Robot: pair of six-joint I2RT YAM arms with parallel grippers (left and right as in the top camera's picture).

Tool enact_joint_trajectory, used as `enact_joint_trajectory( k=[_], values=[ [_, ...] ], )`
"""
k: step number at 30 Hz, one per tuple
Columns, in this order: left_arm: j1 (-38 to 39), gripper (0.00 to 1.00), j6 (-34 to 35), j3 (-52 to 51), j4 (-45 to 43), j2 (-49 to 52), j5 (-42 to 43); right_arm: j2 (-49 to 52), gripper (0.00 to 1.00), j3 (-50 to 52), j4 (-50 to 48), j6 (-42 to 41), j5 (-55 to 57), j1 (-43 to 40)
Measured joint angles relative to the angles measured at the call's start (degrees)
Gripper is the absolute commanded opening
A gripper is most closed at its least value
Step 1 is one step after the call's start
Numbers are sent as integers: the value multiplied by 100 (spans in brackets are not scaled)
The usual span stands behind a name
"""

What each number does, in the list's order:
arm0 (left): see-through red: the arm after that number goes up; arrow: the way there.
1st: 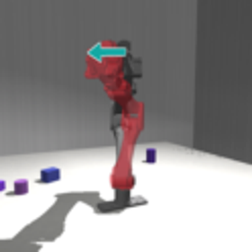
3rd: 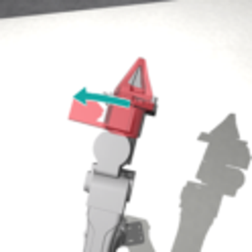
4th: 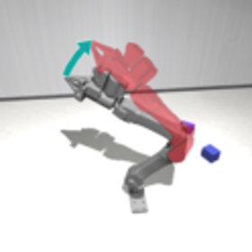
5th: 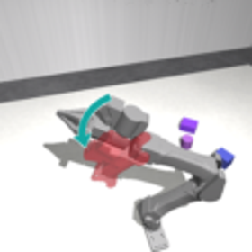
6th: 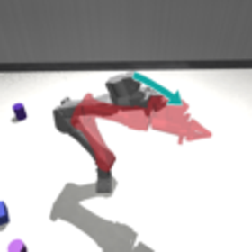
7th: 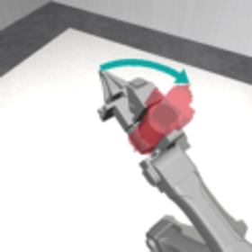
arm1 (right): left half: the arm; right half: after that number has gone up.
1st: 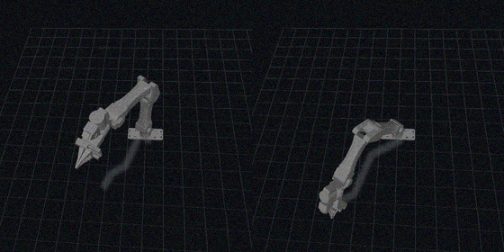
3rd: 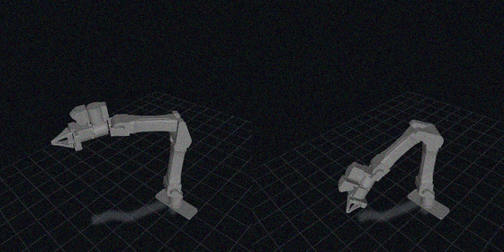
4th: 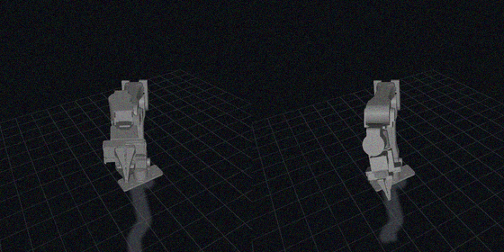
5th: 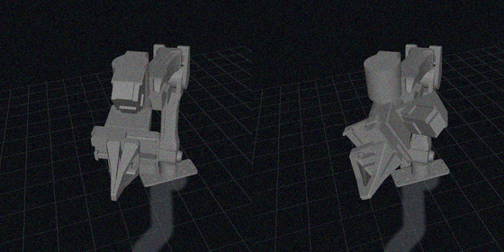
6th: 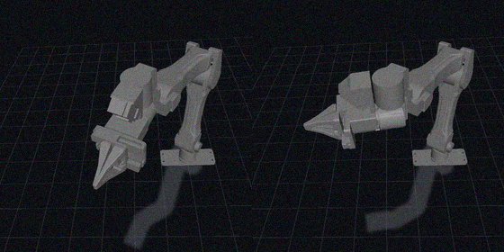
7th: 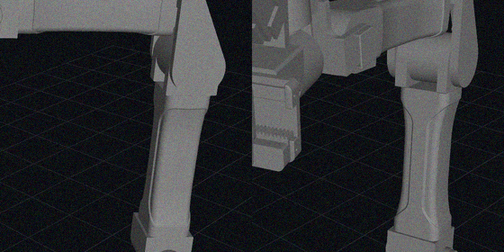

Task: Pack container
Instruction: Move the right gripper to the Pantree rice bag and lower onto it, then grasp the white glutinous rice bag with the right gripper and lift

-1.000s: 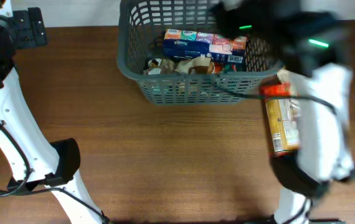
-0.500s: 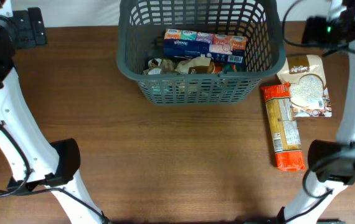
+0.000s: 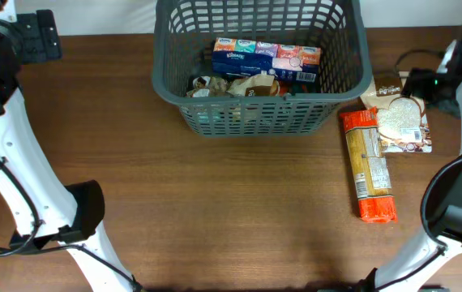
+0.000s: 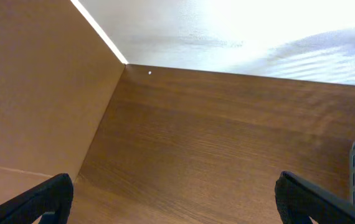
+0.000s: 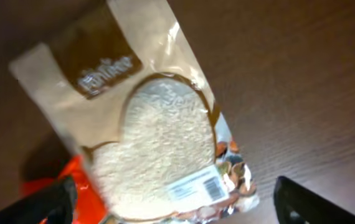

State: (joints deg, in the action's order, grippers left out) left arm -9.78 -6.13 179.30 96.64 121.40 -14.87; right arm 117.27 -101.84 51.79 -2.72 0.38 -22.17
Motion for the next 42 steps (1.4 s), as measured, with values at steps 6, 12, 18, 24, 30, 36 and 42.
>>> enact_joint_trajectory(
  k=[6,12,18,24,30,36,42],
  values=[
    [0,99,0,0,0,0,0,0,99,848,-918,614,-109,-46],
    [0,99,0,0,0,0,0,0,99,1311,-1209,1102,-136,-63],
    [0,99,0,0,0,0,0,2,96,1394,-1128,1239,-153,-162],
    [0,99,0,0,0,0,0,24,95,1394,-973,1143,-155,-170],
    [0,99,0,0,0,0,0,37,98,1397,-872,951,-160,-186],
    [0,99,0,0,0,0,0,83,99,1397,-750,741,-483,-297],
    [0,99,0,0,0,0,0,129,99,1397,-726,793,-935,-616]
  ],
)
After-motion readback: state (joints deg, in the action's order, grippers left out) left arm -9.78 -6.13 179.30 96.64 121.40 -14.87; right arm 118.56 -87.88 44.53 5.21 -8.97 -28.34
